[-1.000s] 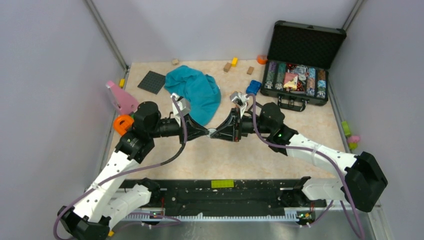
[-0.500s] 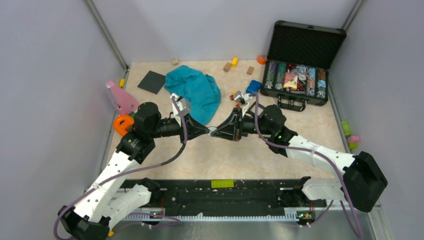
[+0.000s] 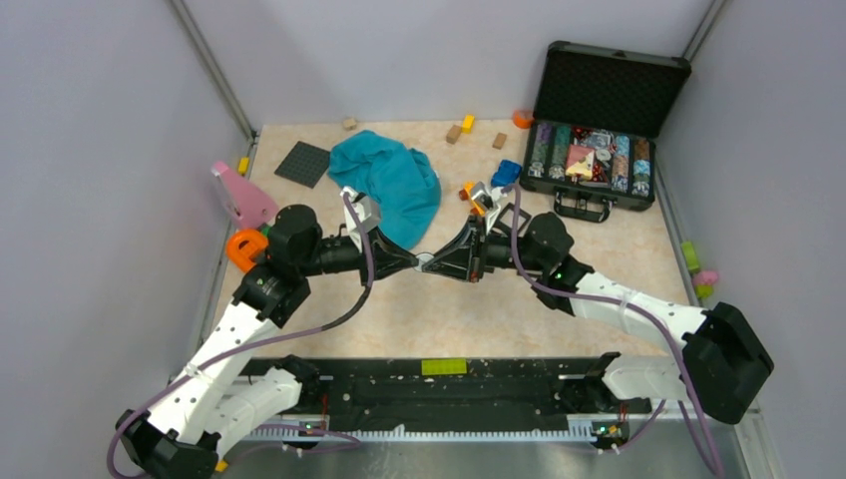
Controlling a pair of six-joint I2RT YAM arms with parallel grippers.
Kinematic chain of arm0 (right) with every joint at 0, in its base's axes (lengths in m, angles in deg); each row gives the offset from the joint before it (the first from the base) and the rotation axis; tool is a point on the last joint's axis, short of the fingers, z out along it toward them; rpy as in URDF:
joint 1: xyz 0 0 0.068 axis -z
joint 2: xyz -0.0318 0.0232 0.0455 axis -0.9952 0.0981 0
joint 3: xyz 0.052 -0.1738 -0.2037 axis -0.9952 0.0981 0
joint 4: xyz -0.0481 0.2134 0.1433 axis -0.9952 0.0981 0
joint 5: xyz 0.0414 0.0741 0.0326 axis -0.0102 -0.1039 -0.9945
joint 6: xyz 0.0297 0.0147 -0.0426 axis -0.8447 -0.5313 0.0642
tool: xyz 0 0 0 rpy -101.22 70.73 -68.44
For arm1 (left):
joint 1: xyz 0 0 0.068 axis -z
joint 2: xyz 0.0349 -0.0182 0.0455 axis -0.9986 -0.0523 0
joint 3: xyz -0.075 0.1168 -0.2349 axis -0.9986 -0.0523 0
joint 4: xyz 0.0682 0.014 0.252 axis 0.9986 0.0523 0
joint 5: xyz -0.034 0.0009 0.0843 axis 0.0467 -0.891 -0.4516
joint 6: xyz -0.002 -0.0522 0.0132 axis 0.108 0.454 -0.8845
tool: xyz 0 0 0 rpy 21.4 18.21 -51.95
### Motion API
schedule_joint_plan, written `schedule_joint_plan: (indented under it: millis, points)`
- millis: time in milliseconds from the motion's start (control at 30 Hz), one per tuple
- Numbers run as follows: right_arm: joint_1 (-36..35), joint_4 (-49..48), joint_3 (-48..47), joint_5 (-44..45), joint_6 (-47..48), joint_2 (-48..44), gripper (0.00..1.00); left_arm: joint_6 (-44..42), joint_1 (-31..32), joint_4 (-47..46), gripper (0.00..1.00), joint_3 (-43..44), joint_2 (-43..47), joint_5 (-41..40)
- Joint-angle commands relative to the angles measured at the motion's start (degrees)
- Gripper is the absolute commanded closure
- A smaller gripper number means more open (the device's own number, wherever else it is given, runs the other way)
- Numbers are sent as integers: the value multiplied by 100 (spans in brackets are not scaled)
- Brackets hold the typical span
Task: Remove the brooch from the garment
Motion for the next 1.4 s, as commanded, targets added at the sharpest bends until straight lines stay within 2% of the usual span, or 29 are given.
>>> schedule_joint_plan:
  millis: [0, 633, 1100, 1300, 1367]
  points:
    - [270, -657, -24, 659, -139, -226, 98, 59, 124, 192, 100, -82, 113, 489]
    - [322, -782, 175, 889, -115, -469, 98, 40, 118, 254, 100, -104, 47, 336]
    - [244, -55, -2, 1632, 330, -520, 96, 588, 124, -255, 100, -198, -176, 455]
    - [244, -395, 93, 1871, 177, -505, 95, 743, 123, -457, 100, -289, -237, 450]
    - [244, -501, 118, 1783, 135, -504, 92, 732, 124, -433, 100, -290, -234, 353]
